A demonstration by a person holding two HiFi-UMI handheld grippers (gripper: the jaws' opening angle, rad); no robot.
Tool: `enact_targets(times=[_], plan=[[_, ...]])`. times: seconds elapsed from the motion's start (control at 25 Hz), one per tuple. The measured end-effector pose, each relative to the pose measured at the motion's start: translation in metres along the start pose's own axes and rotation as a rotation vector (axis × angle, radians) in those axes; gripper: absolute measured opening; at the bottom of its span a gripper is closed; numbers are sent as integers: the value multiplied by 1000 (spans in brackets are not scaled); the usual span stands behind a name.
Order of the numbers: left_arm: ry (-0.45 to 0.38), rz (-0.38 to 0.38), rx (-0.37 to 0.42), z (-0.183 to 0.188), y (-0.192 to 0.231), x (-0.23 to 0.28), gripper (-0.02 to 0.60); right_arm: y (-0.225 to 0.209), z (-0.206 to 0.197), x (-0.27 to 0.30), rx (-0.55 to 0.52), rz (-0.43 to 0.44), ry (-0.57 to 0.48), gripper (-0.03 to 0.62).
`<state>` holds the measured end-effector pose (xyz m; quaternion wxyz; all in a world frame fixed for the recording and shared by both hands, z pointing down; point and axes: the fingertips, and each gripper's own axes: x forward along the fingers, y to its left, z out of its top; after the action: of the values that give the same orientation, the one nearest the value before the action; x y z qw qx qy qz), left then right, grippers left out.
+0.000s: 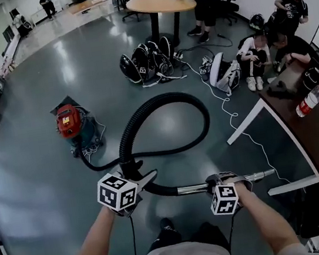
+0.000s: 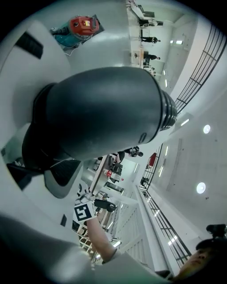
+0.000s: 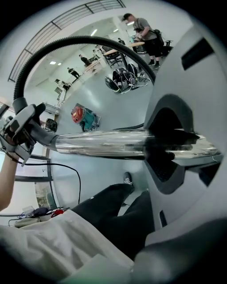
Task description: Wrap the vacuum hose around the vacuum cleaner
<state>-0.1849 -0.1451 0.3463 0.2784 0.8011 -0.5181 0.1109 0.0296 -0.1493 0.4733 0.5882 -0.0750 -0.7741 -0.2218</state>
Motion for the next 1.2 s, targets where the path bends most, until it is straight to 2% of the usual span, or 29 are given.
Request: enact_targets(times=[0.16, 0.36, 0.6, 0.76, 0.96, 1.2], plan=[[10, 35, -35, -7, 29, -21, 262, -17, 27, 14, -66, 20, 4, 149], [73, 88, -105, -17, 47, -31, 267, -39, 39, 26, -141, 34, -21, 149], [45, 276, -176, -8, 67, -27, 267, -79, 37, 45, -246, 102, -71, 149], [40, 299, -185, 3, 69, -14, 278, -103, 28, 56, -303, 176, -93, 149], [-6, 343, -235, 11, 73, -10, 279, -122, 27, 63, -376, 265, -129, 149], [7, 367, -274, 4, 71, -9, 281, -146, 28, 68, -468, 240, -148, 149]])
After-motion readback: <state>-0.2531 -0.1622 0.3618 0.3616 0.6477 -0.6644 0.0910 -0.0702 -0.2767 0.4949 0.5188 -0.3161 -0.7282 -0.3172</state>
